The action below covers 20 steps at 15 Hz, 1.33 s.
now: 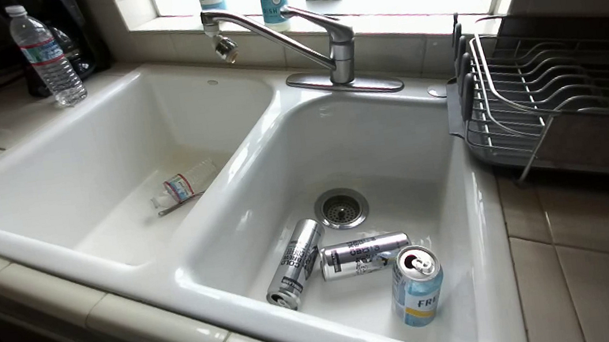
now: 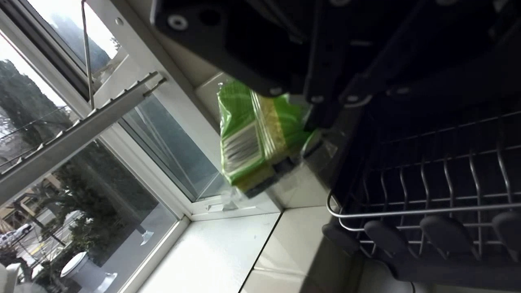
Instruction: Remove the sponge from the window sill
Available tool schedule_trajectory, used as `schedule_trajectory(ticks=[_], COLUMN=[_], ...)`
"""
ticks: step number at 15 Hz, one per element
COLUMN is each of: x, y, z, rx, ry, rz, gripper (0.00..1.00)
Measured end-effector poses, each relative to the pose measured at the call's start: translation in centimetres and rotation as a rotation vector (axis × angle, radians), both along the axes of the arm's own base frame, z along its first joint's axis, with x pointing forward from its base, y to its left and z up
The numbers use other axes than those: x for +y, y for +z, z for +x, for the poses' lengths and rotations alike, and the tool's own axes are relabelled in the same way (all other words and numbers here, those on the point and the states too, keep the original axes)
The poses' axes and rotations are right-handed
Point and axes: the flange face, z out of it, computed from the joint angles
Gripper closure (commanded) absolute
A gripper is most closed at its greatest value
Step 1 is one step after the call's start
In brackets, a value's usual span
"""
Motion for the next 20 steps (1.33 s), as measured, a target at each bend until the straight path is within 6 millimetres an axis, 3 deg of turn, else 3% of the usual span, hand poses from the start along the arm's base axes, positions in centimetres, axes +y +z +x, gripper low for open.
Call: schedule_trajectory(ticks=[3, 6, 9, 13, 16, 20], x=[-0.9, -1.0, -0.8, -0.8, -0.5, 0.0], y=[2.8, 4.0, 2.6, 2.9, 5.4, 10.4], z=[-5.5, -6.8, -5.6, -5.1, -3.3, 1.2], rx=[-0.060, -0.083, -0.052, -0.053, -0.077, -0.130], ry=[0.003, 0.003, 0.007, 0.011, 0.048, 0.139], rz=[-0.032, -0.035, -0.036, -0.044, -0.083, -0.144], gripper=[0.98, 0.98, 1.00, 1.00, 1.00, 1.00])
